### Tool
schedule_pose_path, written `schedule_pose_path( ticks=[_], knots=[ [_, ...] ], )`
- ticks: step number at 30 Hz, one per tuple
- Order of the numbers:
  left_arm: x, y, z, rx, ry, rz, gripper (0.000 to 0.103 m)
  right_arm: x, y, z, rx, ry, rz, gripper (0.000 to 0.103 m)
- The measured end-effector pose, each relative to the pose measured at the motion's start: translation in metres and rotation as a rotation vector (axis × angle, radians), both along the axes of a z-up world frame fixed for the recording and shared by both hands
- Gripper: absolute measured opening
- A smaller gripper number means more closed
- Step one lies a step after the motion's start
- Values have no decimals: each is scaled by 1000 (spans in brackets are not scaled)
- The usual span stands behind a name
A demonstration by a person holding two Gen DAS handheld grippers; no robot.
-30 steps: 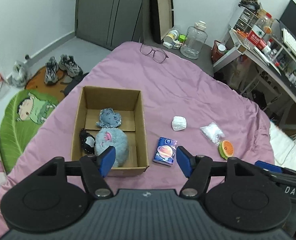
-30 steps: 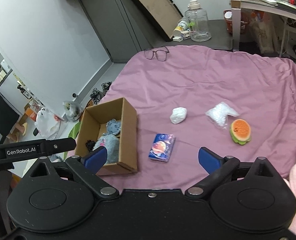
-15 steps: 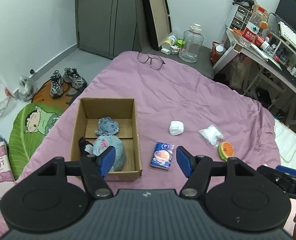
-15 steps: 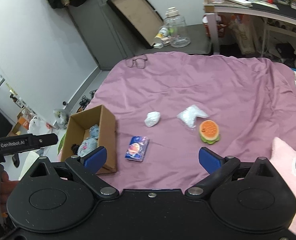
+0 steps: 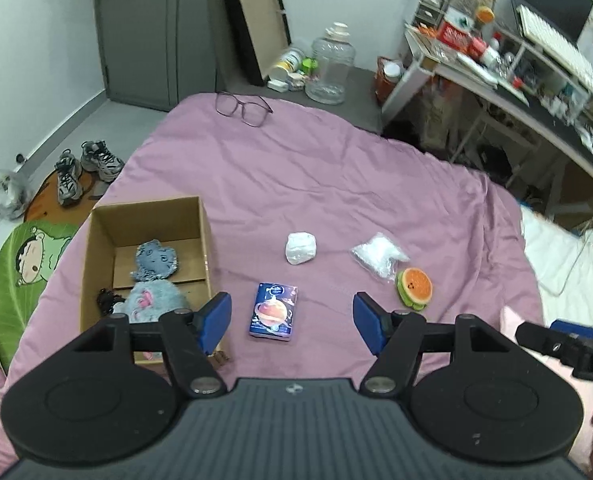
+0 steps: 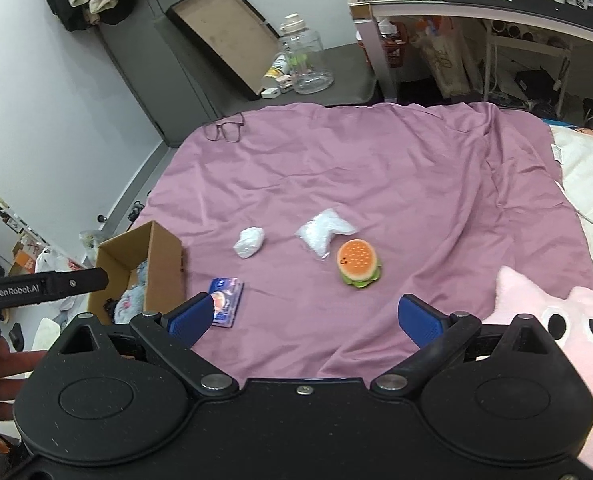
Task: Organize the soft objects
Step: 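Move both tools over the bed toward the burger plush and tissue pack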
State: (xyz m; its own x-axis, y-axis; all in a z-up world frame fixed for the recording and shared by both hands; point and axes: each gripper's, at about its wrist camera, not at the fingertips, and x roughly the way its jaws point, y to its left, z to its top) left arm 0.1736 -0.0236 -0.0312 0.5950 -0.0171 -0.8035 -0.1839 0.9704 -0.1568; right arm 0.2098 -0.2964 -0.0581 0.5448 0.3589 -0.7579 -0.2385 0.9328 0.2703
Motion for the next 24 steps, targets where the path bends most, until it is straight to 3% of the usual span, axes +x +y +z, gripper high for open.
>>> schedule_pose_path(
  ticks=[11, 20, 24],
  knots=[
    [28, -11, -35, -3, 32, -19, 66, 25, -7, -25, -11, 30, -18, 99],
    [55, -12, -79, -22, 150, -9, 66, 51, -3, -52, -41, 83, -29, 99],
    [69, -14, -98, -35, 191, -4, 80, 62, -3, -62, -55, 103, -39, 99]
  ],
)
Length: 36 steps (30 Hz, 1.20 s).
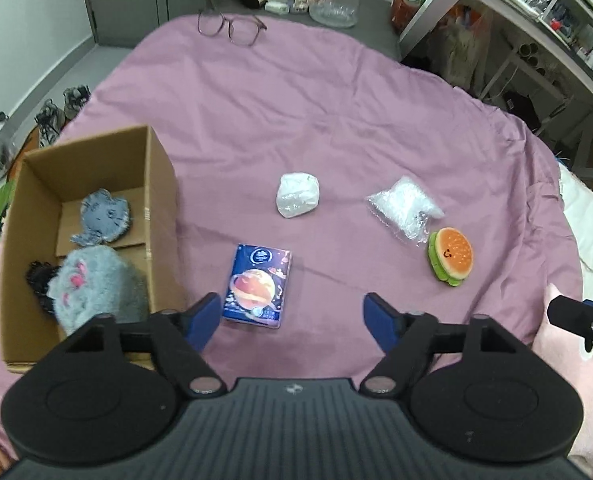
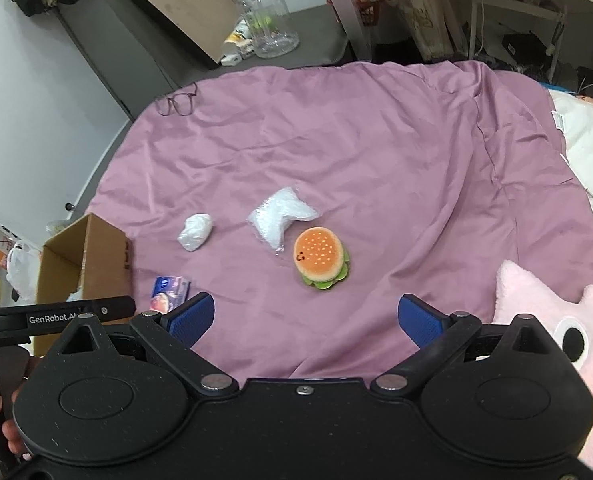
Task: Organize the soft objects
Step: 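Move both tools over the bed toward the burger plush and tissue pack, then grasp the burger plush with the right gripper while the left grasps the blue tissue pack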
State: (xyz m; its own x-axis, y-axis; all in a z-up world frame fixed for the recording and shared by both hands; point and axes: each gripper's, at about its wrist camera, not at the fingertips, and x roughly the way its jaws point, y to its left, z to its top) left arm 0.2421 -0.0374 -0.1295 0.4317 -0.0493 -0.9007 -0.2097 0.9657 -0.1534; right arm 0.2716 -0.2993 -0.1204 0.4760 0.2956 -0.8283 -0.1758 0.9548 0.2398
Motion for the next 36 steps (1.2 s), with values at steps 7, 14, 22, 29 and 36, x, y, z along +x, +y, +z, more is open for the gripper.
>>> schedule_pose_path(
  ticks=[7, 14, 22, 29, 36],
  knots=[
    [25, -3, -31, -6, 66, -9, 85, 20, 5, -18, -33, 29, -2, 99],
    [44, -2, -59, -7, 112, -11, 85, 40, 13, -37, -65, 48, 1, 99],
    [52, 4, -78, 20, 109, 7, 85, 61, 22, -65, -107, 67, 23, 97],
    [57, 6, -92, 9, 119, 26, 84, 71, 34, -89, -150, 94, 34, 87],
    [62, 12, -102, -11, 118, 60, 82, 81, 47, -104, -169, 105, 61, 83]
  ],
)
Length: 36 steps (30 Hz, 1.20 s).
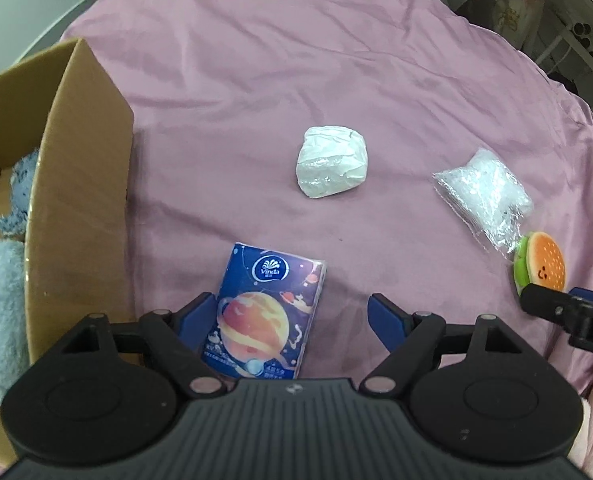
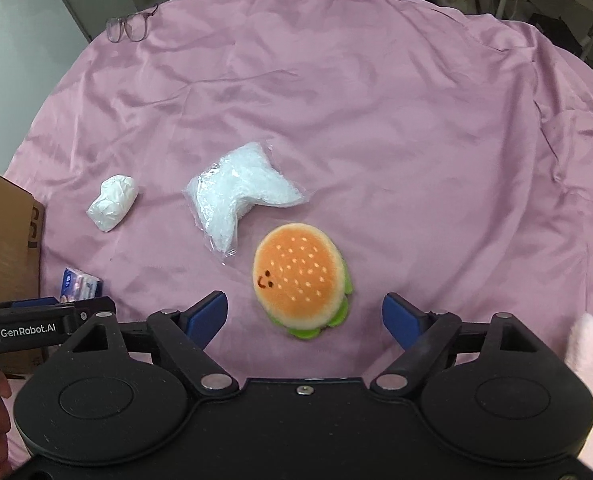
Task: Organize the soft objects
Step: 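Grasp the burger plush with the right gripper while the left grasps the blue tissue pack, then carry the burger plush and tissue pack with both grippers over the cardboard box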
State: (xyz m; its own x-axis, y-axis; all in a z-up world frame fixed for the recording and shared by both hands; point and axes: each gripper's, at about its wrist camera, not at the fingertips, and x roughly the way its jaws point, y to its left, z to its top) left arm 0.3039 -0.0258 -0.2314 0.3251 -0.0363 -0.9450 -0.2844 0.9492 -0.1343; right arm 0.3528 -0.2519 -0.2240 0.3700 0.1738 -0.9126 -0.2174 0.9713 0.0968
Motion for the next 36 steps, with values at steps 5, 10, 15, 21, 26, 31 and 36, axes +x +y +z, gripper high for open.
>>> schedule_pose_path(
  ticks=[5, 10, 15, 21, 26, 31, 36],
  knots=[
    [-1, -1, -4, -14, 2, 13, 72, 9, 7, -10, -9, 13, -2, 52],
    [-5, 4, -7, -118, 19, 45, 20, 5, 4, -5, 13, 2, -17, 42],
    [-8, -7, 0, -143, -14, -7, 20, -7, -4, 5, 32, -13, -40, 42],
    [-16, -12, 19, -188, -66, -57, 20, -19, -12, 19, 41, -36, -69, 42],
    [-23, -2, 39, -245, -104, -68, 20, -33, -13, 33, 55, -65, -81, 42],
    [-27, 4, 49, -264, -116, -76, 20, -45, -14, 44, 78, -80, -92, 42],
    [-35, 10, 67, -240, -149, -81, 20, -50, -5, 56, 77, -99, -72, 42]
  ],
)
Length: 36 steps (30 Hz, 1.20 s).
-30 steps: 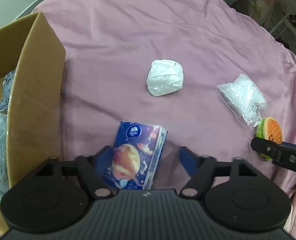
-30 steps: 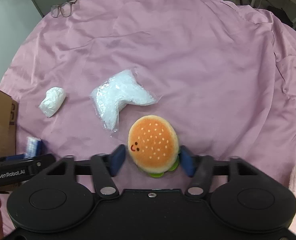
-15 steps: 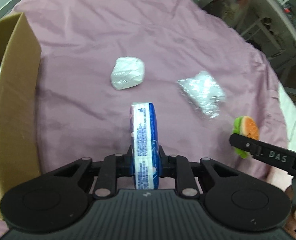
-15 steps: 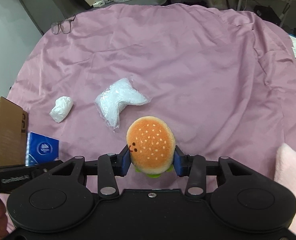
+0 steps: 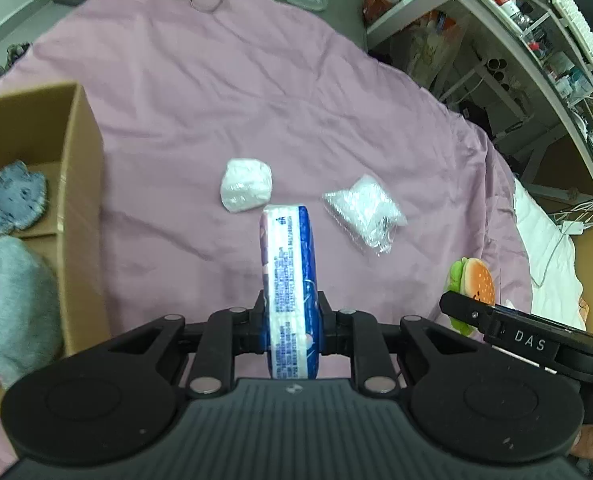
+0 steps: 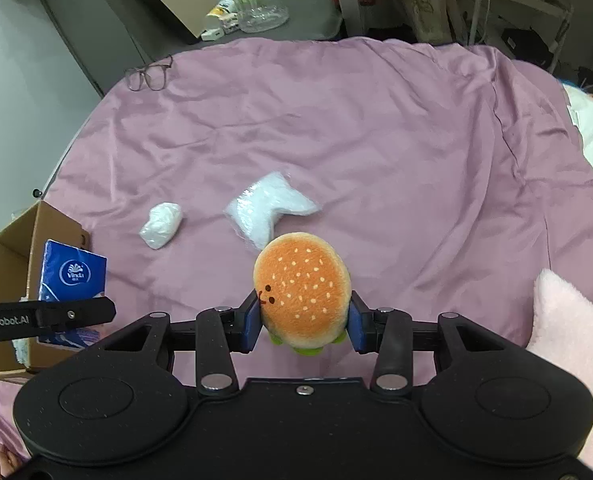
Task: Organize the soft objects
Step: 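Carry the burger plush and tissue pack with both grippers over the cardboard box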
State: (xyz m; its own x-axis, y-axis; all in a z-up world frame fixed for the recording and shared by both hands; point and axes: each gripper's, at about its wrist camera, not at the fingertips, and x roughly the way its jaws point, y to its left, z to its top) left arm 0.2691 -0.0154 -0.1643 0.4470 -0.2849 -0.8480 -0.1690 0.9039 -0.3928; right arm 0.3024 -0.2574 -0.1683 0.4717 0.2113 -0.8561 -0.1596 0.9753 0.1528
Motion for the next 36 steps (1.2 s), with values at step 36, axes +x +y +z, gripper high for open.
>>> schedule_pose_path(
  ticks=[36],
  knots=[
    [-46, 117, 27, 50, -80, 52, 20, -37, 137, 32, -48, -80, 174, 42]
  ],
)
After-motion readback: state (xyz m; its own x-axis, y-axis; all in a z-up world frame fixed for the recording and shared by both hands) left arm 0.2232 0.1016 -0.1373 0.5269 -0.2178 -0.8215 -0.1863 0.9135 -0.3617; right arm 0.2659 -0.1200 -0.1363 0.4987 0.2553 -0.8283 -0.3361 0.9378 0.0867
